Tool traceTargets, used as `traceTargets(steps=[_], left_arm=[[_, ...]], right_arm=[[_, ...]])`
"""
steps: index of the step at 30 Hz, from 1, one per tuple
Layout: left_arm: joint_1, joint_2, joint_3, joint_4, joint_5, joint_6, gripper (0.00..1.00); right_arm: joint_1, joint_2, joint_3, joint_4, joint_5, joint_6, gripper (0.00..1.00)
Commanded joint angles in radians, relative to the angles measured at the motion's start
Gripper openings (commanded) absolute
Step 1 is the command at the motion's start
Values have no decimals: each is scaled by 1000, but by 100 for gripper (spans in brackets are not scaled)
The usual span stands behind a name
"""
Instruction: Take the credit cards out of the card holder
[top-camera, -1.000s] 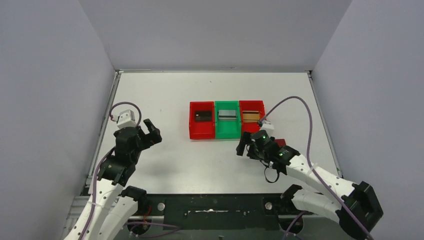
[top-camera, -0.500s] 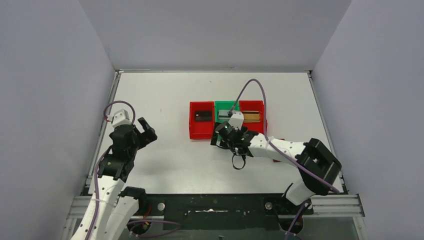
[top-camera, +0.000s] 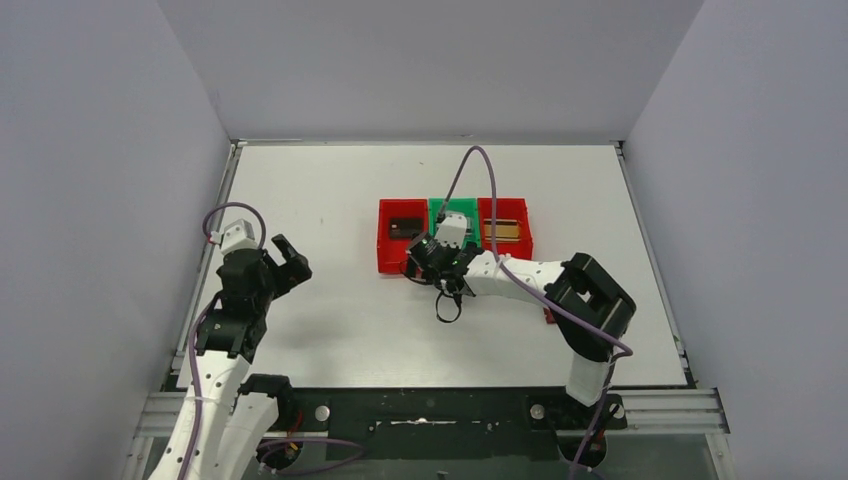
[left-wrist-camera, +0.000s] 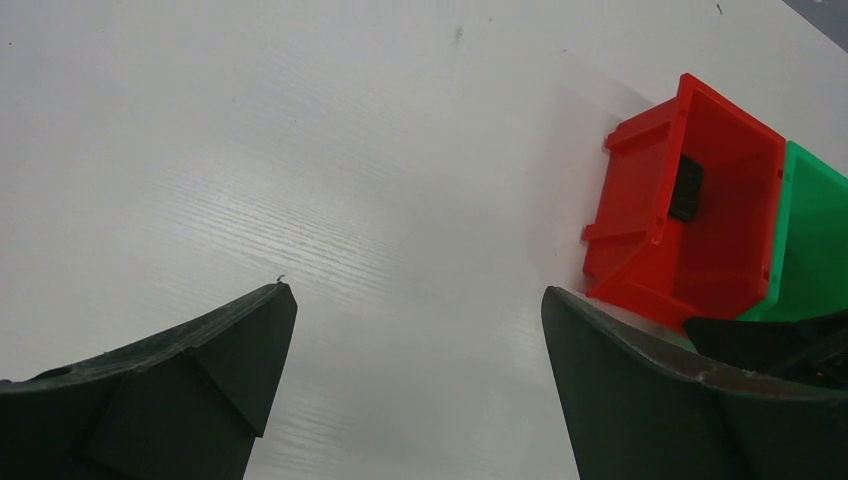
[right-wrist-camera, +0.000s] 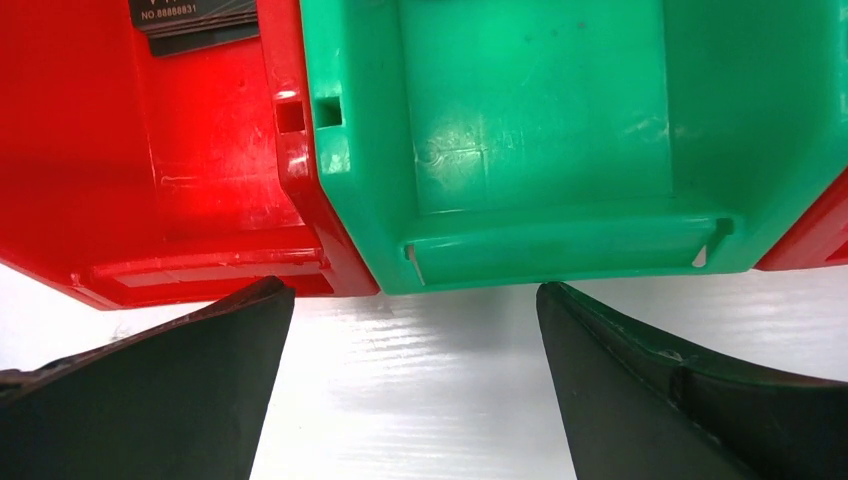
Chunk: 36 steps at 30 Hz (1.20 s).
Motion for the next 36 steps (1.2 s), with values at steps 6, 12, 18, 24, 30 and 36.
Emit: traceTargets(steps=[6,12,18,24,30,36], left_arm=[[29,2,-3,77,48,2,97],[31,5,-3,80,56,2,97],[31,7,-6,85,69,4,97],[33,17,-9,98,107,8,96],[33,25,-6,95,112,10,95],[33,27,-4,93,110,10,95]], right_arm=[[-38,35,88,67,-28,-57,98],[-37,-112,26,-43,93,-31,98],[-103,-474,-247,-128,268,47,98],[-510,-823,-488,-223,85,71,98],[-883,-918,-642,-109,-243,-51,99],[-963,-780,-647,-49,-363,-142,81]])
